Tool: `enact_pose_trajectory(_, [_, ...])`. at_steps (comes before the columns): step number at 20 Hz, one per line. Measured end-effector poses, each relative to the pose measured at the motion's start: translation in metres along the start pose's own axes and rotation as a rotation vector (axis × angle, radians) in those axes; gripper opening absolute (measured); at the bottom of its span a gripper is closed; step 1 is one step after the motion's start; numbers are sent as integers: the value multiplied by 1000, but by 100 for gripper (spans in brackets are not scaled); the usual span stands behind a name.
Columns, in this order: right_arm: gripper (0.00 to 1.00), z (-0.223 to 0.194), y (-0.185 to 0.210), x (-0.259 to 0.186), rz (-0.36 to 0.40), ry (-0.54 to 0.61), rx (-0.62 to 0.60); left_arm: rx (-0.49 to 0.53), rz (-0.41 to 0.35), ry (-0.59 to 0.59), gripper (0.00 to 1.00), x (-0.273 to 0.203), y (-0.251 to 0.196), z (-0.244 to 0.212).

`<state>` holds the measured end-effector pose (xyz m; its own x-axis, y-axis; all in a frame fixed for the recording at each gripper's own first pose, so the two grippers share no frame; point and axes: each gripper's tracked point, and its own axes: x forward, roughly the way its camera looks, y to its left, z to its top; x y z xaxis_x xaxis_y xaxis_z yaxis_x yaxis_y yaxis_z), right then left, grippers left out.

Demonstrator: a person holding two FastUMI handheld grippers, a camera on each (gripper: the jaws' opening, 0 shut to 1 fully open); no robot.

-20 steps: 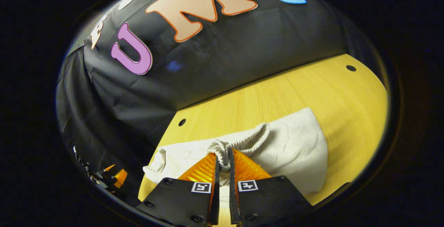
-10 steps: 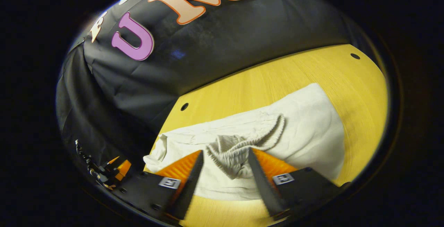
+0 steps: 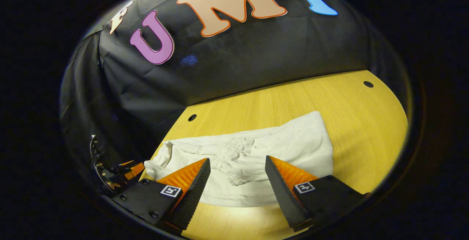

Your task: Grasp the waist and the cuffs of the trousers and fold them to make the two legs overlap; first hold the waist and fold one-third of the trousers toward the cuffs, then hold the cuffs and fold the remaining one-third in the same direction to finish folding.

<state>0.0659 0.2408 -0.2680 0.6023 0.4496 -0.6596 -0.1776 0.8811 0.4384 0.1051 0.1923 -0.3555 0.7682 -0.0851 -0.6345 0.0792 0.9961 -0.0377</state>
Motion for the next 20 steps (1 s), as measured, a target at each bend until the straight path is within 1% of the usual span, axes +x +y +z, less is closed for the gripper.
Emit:
enact_pose_trajectory(3, [96, -1, -10, -9, -30, -3, -22, -35, -19, 40, 96, 10, 2, -15])
enact_pose_trajectory(7, [96, -1, -14, -12, -54, -10, -3, -67, -35, 97, 97, 21, 1, -31])
enact_pose_trajectory(8, [96, -1, -15, -13, -58, -11, 1, -75, -44, 107, 92, 23, -2, -34])
enact_pose_trajectory(9, [96, -2, -17, -14, -63, -12, 2, -80, -47, 121, 95, 26, -6, -38])
enact_pose_trajectory(10, [97, -2, -18, -15, -70, -12, 0, -87, -44, 141, 93, 28, -10, -44])
enact_pose_trajectory(12, [96, -3, -22, -18, -79, -7, -5, -67, -38, 124, 94, 31, -10, -43])
enact_pose_trajectory(13, [96, -5, -26, -19, -87, -5, -10, -60, -40, 137, 94, 29, -13, -45])
enact_pose_trajectory(14, [97, -5, -30, -22, -96, -5, -12, -59, -43, 119, 95, 29, -15, -42])
enact_pose_trajectory(15, [96, -6, -34, -25, -101, -5, -7, -64, -50, 125, 94, 30, -17, -43])
enact_pose_trajectory(16, [96, -6, -40, -31, -105, -7, 1, -65, -51, 125, 84, 30, -19, -43])
enact_pose_trajectory(17, [96, -6, -45, -34, -109, -10, 6, -69, -47, 122, 80, 32, -21, -43])
enact_pose_trajectory(18, [97, -5, -50, -38, -114, -13, 11, -67, -48, 131, 73, 29, -25, -44])
enact_pose_trajectory(19, [96, -5, -53, -41, -118, -17, 13, -66, -55, 136, 68, 29, -29, -44])
enact_pose_trajectory(20, [97, -3, -57, -45, -121, -20, 15, -64, -71, 135, 55, 30, -35, -41])
